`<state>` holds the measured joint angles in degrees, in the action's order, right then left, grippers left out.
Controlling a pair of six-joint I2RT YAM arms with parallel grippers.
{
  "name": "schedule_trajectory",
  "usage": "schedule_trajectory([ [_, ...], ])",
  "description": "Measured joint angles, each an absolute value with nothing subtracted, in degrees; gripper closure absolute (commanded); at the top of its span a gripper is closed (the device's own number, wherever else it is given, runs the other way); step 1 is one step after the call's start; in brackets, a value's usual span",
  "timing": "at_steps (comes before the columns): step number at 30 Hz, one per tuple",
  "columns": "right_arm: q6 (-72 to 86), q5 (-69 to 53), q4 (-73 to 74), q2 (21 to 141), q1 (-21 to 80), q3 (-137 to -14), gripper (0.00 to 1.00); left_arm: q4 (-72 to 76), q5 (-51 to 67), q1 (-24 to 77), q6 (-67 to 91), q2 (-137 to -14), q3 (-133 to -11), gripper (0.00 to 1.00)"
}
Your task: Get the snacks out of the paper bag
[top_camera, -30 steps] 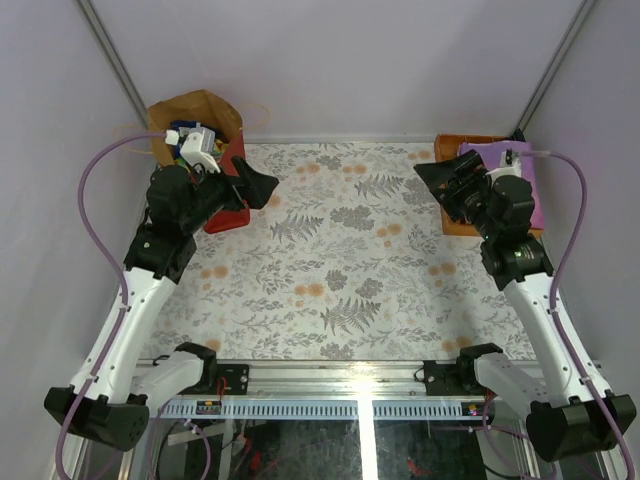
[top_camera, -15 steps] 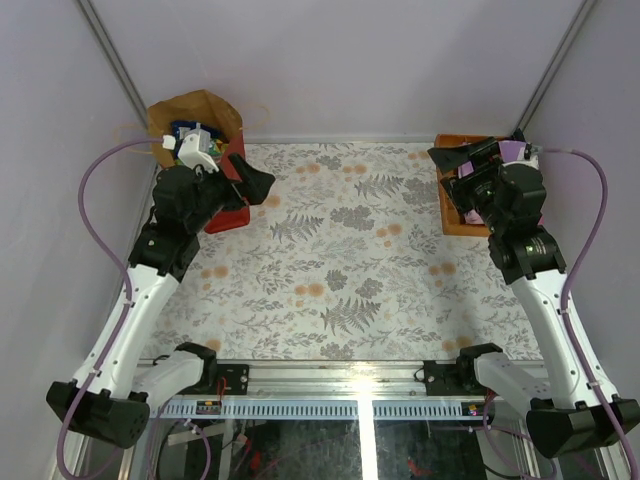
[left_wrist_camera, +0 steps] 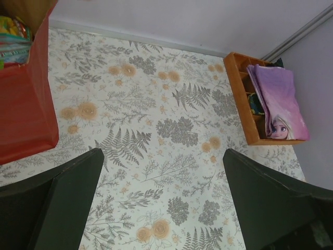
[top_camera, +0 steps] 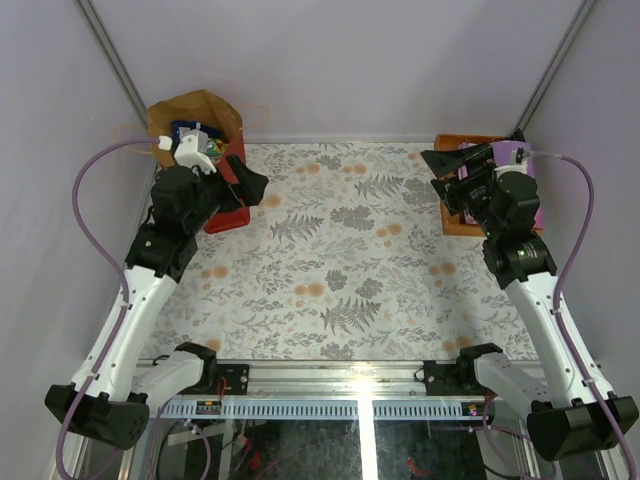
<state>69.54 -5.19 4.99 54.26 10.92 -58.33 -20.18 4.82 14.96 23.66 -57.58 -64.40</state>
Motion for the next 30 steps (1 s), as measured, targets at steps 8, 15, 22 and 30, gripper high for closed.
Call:
schedule_trajectory([
  [8,55.20,-13.65,-4.86,56.82,11.07,-57.74,0.01,-22.00,5.06,8.36,23.66,-64.86,-75.33,0.00],
  [15,42.68,-15.11,-4.54,71.79,13.39,-67.68,0.05,-28.67,-1.45,-2.83,26.33,-81.45,-90.80,0.00],
  [22,33.65,-15.86,1.37,100.55,21.98,-91.57,0.08,-36.42,-19.20,-4.45,23.66,-95.85,-104.90,0.00],
  [30,31.11,-18.22,5.80,109.67,26.33,-99.15,0.08,-38.37,-25.58,-12.99,18.76,-103.72,-111.96,0.00],
])
